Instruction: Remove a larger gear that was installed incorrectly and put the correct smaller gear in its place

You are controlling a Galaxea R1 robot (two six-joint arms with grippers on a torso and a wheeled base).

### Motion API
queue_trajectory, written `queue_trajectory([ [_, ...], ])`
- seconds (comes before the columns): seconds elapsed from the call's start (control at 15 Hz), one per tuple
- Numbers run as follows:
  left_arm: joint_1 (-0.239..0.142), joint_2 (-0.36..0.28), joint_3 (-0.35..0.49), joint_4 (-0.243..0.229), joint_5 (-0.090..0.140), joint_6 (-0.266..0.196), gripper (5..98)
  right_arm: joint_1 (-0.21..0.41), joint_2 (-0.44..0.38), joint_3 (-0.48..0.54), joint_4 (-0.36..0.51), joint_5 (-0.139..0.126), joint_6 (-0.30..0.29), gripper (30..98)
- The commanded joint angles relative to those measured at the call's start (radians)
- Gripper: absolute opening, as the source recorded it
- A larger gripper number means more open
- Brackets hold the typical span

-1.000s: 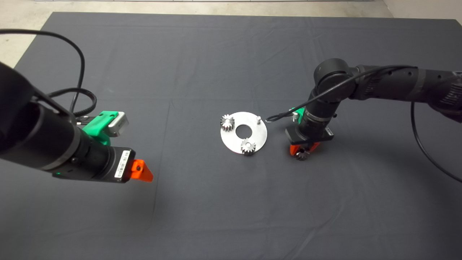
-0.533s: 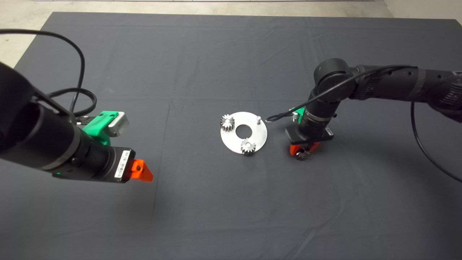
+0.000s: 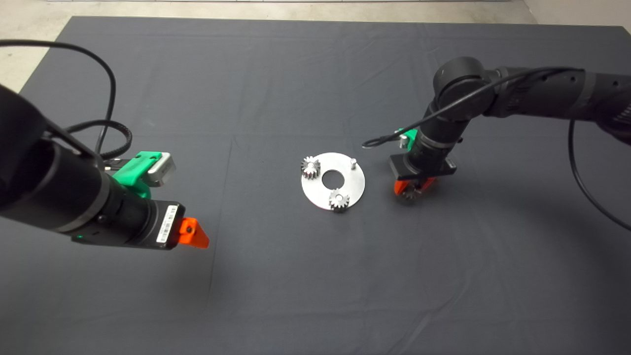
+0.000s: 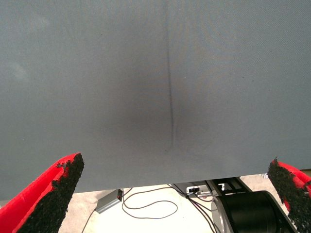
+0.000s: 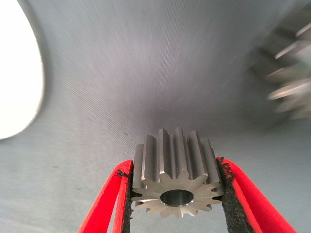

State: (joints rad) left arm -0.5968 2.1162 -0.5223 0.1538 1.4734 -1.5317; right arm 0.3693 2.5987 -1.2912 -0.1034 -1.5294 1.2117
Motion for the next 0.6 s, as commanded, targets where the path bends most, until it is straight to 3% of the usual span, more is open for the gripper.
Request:
queue_trajectory([
  [0.0, -0.011, -0.001, 0.004, 0.007, 0.005, -0.002, 97.6, 0.181, 0.014, 0.108, 0.029, -0.124, 0.005, 38.7],
  [0.2, -0.011, -0.001, 0.004, 0.007, 0.005, -0.002, 97.6, 0.181, 0.05, 0.166, -0.075, -0.126, 0.017, 38.6],
  [0.53, -0.011, -0.001, 0.003, 0.007, 0.005, -0.002, 97.6, 0.176, 0.125, 0.156, -0.195, -0.126, 0.046, 38.5],
])
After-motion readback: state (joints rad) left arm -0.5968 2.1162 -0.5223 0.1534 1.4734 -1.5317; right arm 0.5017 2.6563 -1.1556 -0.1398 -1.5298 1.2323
